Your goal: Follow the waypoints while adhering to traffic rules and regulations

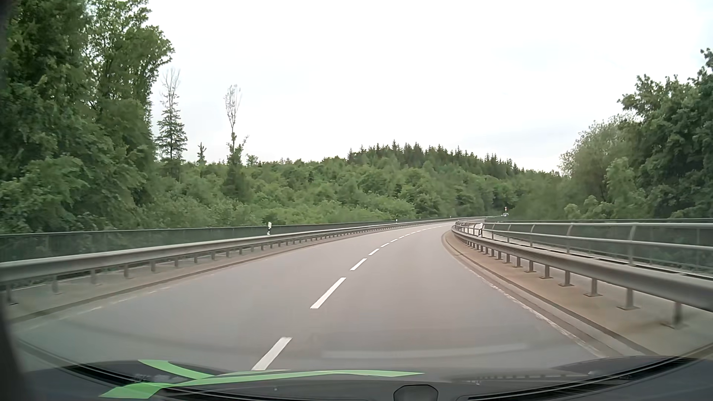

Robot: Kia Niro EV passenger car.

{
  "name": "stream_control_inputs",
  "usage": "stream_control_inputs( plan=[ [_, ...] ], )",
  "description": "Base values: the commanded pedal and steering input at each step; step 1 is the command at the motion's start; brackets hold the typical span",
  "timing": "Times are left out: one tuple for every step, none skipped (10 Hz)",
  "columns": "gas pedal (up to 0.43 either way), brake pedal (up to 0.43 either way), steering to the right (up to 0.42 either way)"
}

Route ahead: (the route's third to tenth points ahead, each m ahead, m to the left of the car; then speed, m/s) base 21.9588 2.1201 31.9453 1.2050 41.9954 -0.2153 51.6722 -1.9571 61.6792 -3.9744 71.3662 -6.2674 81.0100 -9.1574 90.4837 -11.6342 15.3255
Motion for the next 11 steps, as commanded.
stream_control_inputs(
  plan=[
    [0.008, 0.000, 0.018],
    [0.008, 0.000, 0.018],
    [0.008, 0.000, 0.018],
    [0.008, 0.000, 0.018],
    [0.008, 0.000, 0.020],
    [0.008, 0.000, 0.021],
    [0.008, 0.000, 0.021],
    [0.008, 0.000, 0.021],
    [0.008, 0.000, 0.020],
    [0.008, 0.000, 0.019],
    [0.008, 0.000, 0.019]
  ],
)
